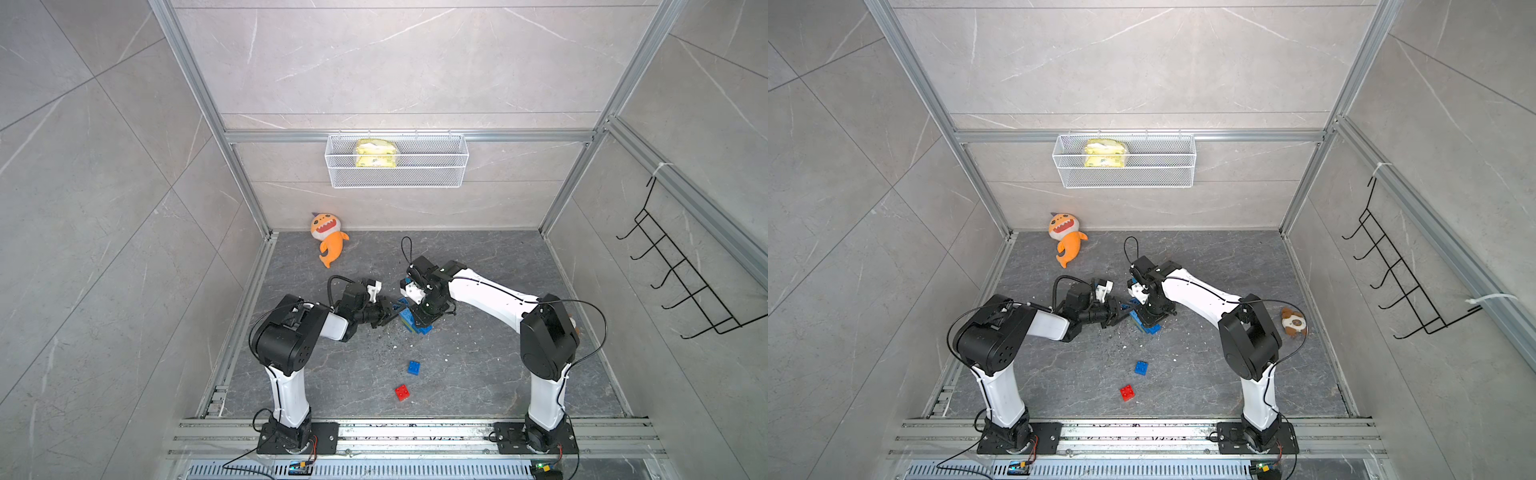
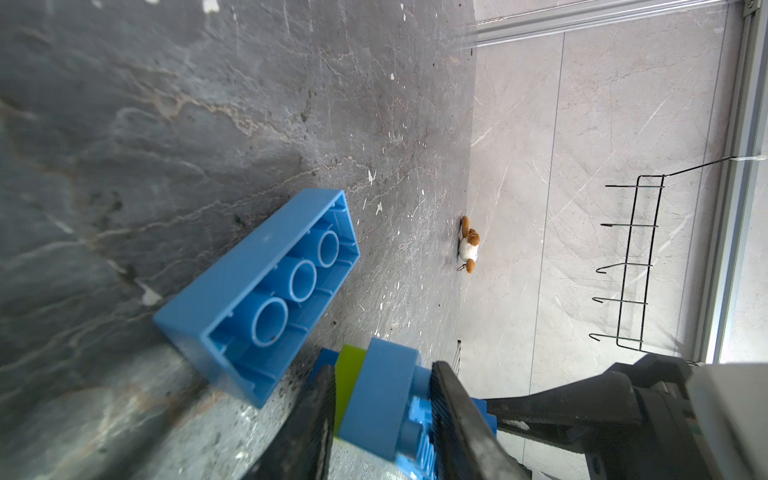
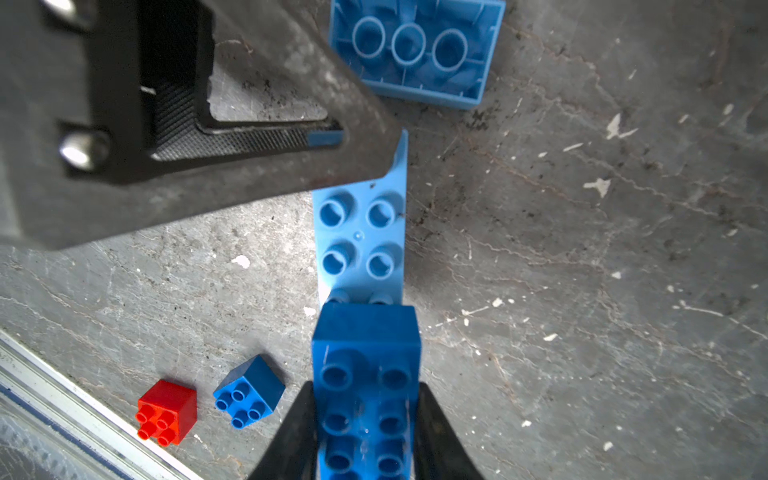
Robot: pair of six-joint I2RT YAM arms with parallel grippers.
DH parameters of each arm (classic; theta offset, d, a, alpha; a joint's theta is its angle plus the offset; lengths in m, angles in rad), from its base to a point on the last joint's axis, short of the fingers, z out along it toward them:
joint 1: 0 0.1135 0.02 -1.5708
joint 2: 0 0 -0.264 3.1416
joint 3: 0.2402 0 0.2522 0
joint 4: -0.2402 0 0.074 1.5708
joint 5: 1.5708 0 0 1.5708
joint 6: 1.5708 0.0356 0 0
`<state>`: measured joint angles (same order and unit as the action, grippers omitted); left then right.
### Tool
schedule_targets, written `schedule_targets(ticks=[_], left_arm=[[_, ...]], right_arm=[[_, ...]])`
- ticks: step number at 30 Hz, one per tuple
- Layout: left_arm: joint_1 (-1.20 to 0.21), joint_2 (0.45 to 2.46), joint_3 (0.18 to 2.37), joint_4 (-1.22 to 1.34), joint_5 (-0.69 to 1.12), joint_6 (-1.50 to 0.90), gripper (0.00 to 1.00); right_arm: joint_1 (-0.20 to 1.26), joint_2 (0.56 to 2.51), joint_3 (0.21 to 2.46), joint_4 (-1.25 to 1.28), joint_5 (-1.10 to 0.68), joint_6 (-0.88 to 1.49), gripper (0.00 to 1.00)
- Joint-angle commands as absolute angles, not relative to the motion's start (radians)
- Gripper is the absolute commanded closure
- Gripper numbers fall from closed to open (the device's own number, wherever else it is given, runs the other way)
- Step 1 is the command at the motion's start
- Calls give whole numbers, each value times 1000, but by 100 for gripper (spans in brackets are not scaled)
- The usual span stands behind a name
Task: Assemble a heart with lego
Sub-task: Assemble the lego brick with the lego brick.
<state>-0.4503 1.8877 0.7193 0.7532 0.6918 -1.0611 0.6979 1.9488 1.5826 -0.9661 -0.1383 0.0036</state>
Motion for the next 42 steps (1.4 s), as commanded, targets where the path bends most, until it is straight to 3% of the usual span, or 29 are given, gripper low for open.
schedule_targets(ticks=[1,22,42], left_arm=[[-456,1893,710,788,707,-1070,61],[-457,1891,684,817,695,-1075,65],[-456,1908,604,944,677,-1111,66]], right_arm=[[699,1976,1597,-976,-156,-14,68],[701,2049,1603,-1040,-160,-11,67],[732,2293,1872,-1297,-88,48,68]])
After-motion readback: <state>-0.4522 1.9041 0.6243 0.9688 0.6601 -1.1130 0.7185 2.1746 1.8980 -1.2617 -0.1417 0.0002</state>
